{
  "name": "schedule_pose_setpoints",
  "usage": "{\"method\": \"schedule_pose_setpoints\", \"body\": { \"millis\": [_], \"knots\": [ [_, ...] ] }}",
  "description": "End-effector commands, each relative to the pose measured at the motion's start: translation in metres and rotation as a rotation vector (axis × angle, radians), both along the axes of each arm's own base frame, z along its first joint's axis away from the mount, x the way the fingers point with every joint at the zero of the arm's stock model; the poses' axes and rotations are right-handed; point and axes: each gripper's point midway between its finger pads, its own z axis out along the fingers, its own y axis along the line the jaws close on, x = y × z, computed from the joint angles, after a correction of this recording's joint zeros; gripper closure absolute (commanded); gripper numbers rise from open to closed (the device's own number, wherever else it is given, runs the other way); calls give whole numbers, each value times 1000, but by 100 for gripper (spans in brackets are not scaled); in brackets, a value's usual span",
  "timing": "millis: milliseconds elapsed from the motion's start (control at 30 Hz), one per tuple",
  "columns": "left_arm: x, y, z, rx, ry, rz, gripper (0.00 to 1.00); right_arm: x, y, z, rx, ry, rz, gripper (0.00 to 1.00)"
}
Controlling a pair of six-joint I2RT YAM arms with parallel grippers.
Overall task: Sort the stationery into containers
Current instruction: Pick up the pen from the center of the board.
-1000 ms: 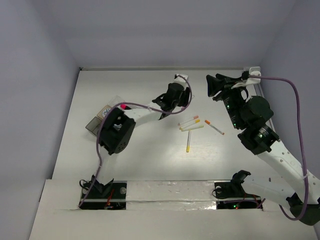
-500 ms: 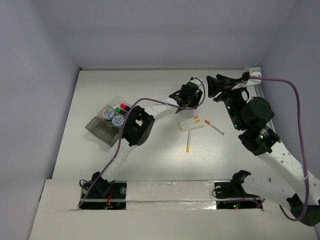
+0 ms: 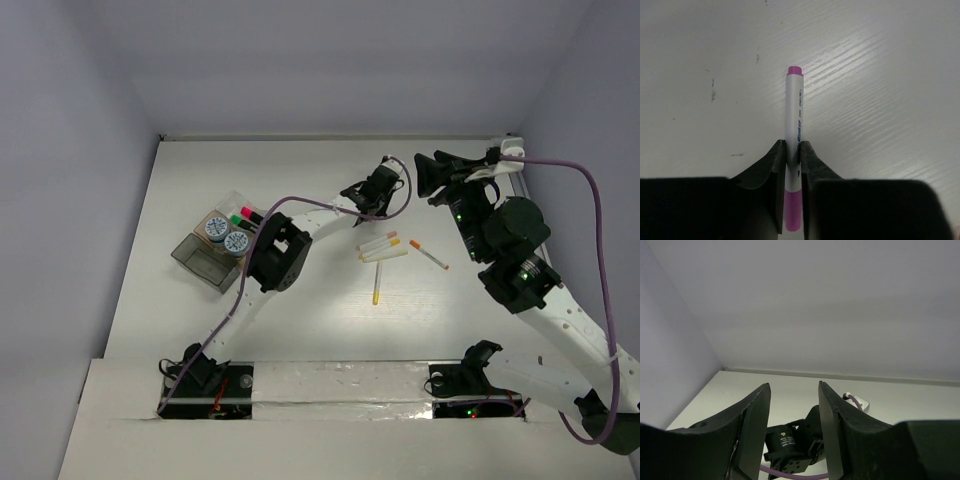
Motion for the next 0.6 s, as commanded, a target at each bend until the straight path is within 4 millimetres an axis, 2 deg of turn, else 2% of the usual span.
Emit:
{"method": "schedule_pose_setpoints", "body": {
  "millis": [0,67,100,167,200,233,267,333,367,400,433,467,500,533,567],
  "knots": [
    [-1,3,-4,30,-5,0,100,-5,-6,15,35,-51,-2,51],
    [-1,6,0,29,-16,10,100,-5,-5,14,34,-49,-2,51],
    [1,4,14,7,-39,13,100,-4,-4,13,32,-47,-2,51],
    [2,7,27,-14,-62,28,100,-3,-3,13,29,-46,2,51],
    [5,5,53,-55,-104,39,100,-2,-2,12,28,-43,3,51],
    [8,7,67,-72,-130,63,100,-2,-1,12,26,-43,10,51],
    [6,11,73,-82,-137,75,100,-2,0,11,25,-41,12,51],
    [5,19,137,-185,-233,122,100,-1,2,10,22,-37,15,51],
    [2,23,124,-170,-210,127,100,-1,2,10,22,-38,17,51],
    [2,32,164,-238,-264,153,100,-2,2,9,22,-35,20,51],
    [3,46,177,-261,-287,194,100,-3,3,10,24,-38,25,51],
    [-8,58,161,-243,-263,210,100,-4,4,11,26,-40,36,51],
    [-11,75,201,-339,-313,252,100,-5,5,12,28,-42,43,51],
    [-10,95,209,-369,-327,300,100,-5,6,11,26,-41,46,51],
    [-22,116,182,-344,-287,333,100,-5,7,12,26,-42,52,51]
  ]
}}
